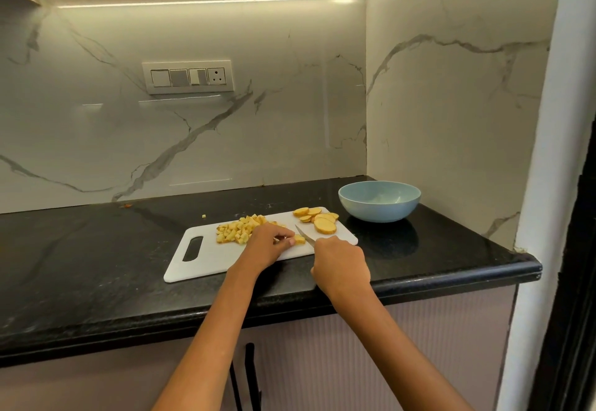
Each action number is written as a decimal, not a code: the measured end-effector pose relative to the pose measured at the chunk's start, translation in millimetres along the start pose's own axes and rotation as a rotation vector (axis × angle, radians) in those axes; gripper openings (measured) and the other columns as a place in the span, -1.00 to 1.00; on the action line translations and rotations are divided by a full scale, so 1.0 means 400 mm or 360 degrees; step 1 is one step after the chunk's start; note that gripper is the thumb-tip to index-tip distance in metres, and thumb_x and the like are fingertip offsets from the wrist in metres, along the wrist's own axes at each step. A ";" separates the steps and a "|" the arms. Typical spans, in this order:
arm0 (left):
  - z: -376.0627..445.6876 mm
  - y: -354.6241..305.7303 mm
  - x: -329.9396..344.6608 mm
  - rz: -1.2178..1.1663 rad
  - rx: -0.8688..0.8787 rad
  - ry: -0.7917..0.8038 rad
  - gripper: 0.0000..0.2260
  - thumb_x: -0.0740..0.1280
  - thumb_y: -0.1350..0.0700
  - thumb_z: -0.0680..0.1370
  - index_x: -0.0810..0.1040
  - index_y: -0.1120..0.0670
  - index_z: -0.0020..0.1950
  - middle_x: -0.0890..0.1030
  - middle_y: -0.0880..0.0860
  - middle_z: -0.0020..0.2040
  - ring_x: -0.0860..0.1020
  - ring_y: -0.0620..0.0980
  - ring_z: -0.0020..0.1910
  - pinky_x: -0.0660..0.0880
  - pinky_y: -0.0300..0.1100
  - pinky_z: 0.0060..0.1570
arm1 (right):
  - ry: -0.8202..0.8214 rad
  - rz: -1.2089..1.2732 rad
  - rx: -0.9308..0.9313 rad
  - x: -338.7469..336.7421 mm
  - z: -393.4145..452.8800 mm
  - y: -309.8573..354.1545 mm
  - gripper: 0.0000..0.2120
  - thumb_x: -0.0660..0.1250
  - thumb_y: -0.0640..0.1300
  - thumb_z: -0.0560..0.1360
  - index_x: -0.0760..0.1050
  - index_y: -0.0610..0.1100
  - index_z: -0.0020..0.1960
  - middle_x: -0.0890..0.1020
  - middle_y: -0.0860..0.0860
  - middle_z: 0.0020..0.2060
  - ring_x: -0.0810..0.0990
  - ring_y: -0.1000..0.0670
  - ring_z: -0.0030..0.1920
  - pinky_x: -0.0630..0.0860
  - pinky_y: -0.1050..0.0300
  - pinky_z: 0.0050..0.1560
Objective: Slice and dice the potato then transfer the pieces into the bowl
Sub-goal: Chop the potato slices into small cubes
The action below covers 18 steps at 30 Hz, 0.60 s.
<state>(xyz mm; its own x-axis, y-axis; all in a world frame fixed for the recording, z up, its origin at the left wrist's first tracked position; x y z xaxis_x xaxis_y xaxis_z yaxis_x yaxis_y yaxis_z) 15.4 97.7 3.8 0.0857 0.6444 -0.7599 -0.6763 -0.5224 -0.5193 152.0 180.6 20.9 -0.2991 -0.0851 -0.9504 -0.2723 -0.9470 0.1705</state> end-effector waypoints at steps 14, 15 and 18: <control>-0.007 -0.008 -0.002 -0.0073 0.0007 -0.0151 -0.74 0.36 0.18 0.51 0.58 0.22 0.17 0.62 0.14 0.14 0.56 0.00 0.10 0.41 -0.31 0.06 | -0.0067 0.0111 0.0125 0.000 -0.017 0.008 -0.73 0.21 -0.12 0.58 0.40 -0.16 0.26 0.57 -0.08 0.07 0.58 -0.02 0.01 0.47 0.16 -0.04; -0.006 -0.008 -0.001 -0.0074 -0.0002 -0.0149 -0.74 0.36 0.18 0.51 0.57 0.22 0.18 0.61 0.15 0.15 0.56 0.00 0.12 0.41 -0.31 0.08 | -0.0063 0.0104 0.0125 0.000 -0.019 0.009 -0.73 0.20 -0.13 0.59 0.40 -0.16 0.26 0.56 -0.09 0.07 0.58 -0.02 0.02 0.47 0.15 -0.03; -0.007 -0.007 -0.001 -0.0079 0.0009 -0.0149 -0.74 0.37 0.19 0.50 0.58 0.23 0.17 0.61 0.16 0.14 0.56 0.01 0.11 0.45 -0.26 0.11 | -0.0062 0.0024 0.0107 -0.001 -0.017 0.019 -0.75 0.17 -0.16 0.60 0.40 -0.17 0.26 0.56 -0.09 0.09 0.57 -0.04 0.04 0.48 0.13 0.00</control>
<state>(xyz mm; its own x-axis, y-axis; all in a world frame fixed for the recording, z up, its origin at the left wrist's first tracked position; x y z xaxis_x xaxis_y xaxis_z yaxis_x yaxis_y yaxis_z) 19.4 97.6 4.5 0.0507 0.7192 -0.6930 -0.6772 -0.4853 -0.5531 156.4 171.3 20.6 -0.3387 -0.0860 -0.9370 -0.3279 -0.9226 0.2032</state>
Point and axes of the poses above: each hand's wrist, its own z-axis towards the middle knuckle, its own x-axis out of the palm, y = z × x, the point moved 2 cm from there along z, towards the middle knuckle
